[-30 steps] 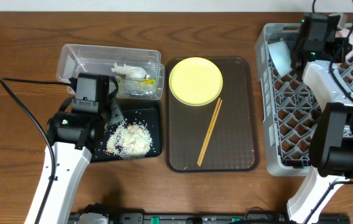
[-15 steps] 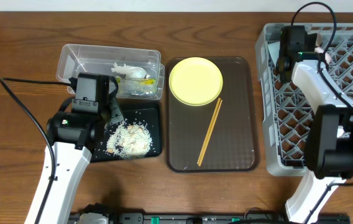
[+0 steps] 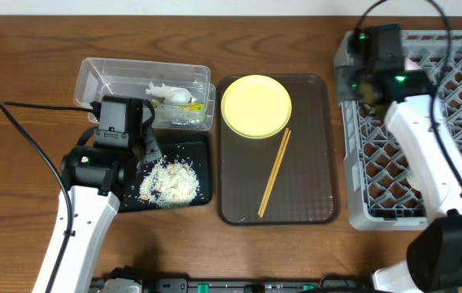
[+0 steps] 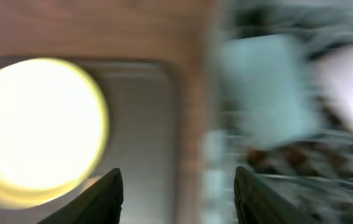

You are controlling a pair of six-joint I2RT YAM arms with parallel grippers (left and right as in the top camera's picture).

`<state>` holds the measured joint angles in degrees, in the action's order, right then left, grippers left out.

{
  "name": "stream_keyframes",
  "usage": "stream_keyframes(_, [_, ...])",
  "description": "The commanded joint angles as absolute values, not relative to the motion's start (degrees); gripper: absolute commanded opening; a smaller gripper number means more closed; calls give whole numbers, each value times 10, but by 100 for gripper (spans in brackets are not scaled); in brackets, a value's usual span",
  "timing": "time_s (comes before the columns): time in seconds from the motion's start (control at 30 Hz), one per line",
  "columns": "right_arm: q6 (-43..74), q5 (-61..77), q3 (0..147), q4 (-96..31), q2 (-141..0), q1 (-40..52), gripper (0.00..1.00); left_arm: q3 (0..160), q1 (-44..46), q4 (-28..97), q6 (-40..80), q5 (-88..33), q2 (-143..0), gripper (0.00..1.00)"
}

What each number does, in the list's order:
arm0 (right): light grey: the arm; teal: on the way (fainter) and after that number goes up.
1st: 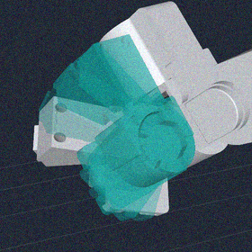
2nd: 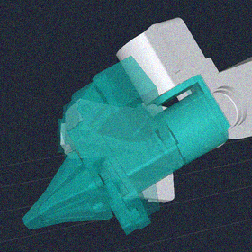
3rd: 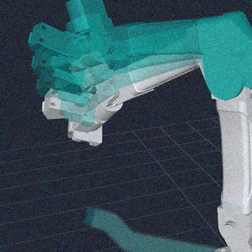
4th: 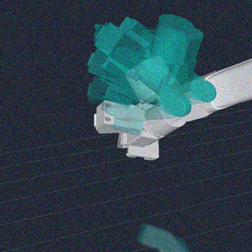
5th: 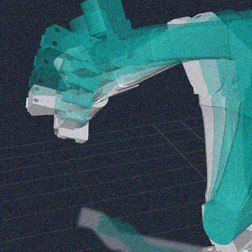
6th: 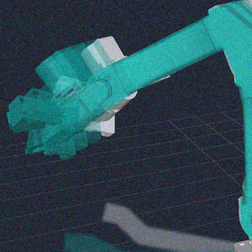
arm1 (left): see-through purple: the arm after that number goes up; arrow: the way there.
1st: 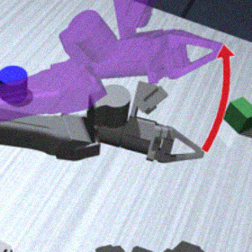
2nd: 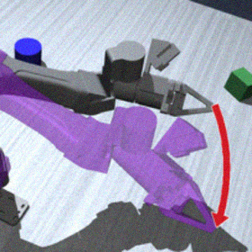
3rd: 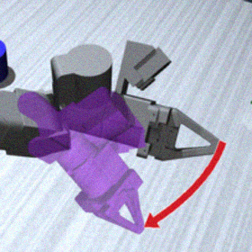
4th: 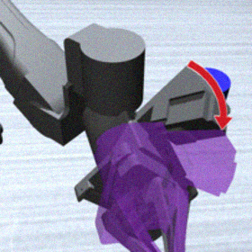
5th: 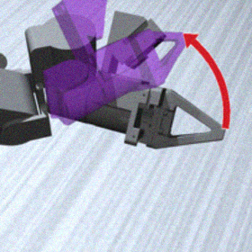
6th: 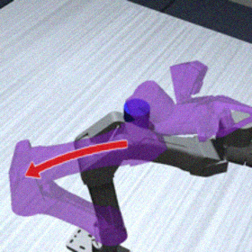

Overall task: Sort waste into correct bins and load items into the dishwasher rack
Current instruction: 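Grasp the yellow plate edge with the right gripper and lift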

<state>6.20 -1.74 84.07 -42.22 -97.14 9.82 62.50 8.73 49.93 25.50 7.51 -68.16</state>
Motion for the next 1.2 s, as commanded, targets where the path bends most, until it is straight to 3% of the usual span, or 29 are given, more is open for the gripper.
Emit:
stream_keyframes(0.0, [110, 69, 841, -425, -1001, 132, 55, 627, 85, 501, 258, 82, -685, 57])
stream_keyframes(0.2, [202, 1, 841, -423, -1078, 171, 55, 627, 85, 501, 258, 82, -685, 57])
stream_keyframes(0.6, [288, 35, 841, -318, -1219, 195, 46, 627, 85, 501, 258, 82, -685, 57])
stream_keyframes(0.63, [288, 35, 841, -313, -1223, 197, 44, 627, 85, 501, 258, 82, -685, 57])
stream_keyframes(0.73, [291, 34, 841, -310, -1229, 201, 19, 627, 85, 501, 258, 82, -685, 57])
stream_keyframes(0.83, [293, 33, 841, -303, -1224, 201, 3, 627, 85, 501, 258, 82, -685, 57])
stream_keyframes(1.17, [214, -22, 847, -317, -1090, 151, 1, 627, 85, 502, 258, 82, -685, 57])
